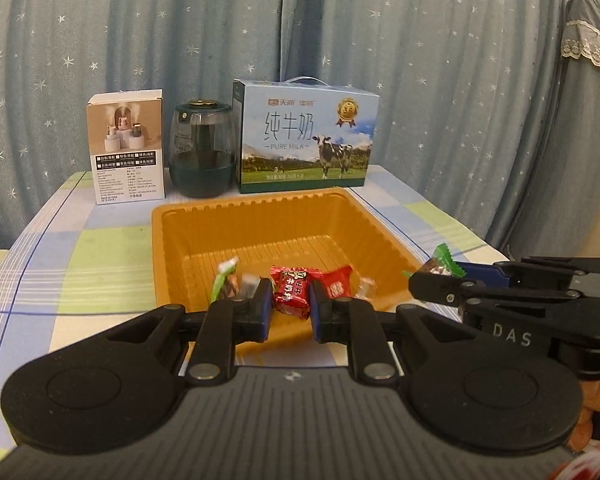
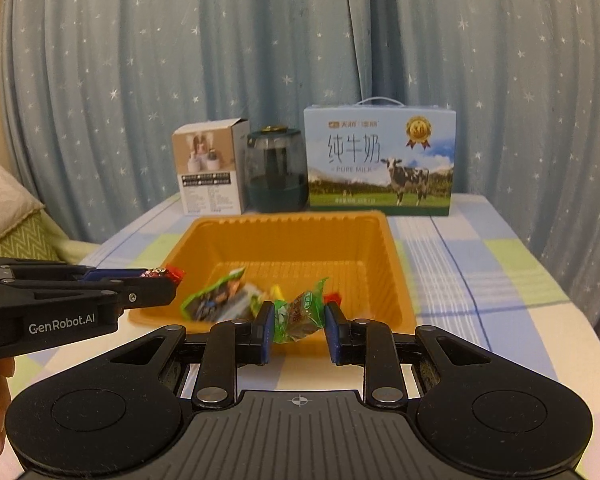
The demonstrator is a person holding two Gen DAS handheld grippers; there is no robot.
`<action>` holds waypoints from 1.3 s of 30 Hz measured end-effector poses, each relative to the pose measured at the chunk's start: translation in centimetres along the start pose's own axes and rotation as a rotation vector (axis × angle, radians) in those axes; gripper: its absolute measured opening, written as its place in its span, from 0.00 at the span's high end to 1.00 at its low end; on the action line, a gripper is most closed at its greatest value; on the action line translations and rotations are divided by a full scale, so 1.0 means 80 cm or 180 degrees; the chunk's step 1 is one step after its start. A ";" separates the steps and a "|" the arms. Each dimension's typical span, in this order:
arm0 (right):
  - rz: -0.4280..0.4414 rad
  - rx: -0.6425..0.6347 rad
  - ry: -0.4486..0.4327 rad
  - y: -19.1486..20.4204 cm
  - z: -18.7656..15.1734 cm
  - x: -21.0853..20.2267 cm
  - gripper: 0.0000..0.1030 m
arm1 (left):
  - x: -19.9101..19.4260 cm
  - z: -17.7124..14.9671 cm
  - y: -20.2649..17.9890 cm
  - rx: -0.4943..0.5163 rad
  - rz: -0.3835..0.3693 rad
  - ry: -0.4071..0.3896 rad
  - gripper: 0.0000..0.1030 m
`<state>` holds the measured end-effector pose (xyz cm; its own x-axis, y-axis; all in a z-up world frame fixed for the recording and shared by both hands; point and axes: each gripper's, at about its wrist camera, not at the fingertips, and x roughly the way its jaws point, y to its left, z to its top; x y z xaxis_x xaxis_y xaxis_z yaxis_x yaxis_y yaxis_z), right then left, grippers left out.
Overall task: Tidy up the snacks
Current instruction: 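Carry both candies over the orange tray and open both tools to drop them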
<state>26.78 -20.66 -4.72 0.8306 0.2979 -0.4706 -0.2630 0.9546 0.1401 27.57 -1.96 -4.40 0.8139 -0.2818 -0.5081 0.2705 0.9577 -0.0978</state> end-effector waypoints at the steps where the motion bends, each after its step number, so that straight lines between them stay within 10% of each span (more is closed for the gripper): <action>1: -0.0002 0.0011 -0.0006 -0.002 0.003 0.005 0.74 | 0.005 0.002 0.002 -0.0007 0.0003 0.0003 0.84; 39: -0.0018 0.0402 0.0118 -0.061 0.038 0.103 0.74 | 0.105 0.026 0.065 -0.0289 0.0204 0.0197 0.75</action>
<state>36.38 -22.83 -6.62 0.8125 0.2942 -0.5033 -0.1924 0.9503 0.2449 36.89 0.55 -7.40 0.7941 -0.2183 -0.5673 0.1688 0.9758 -0.1391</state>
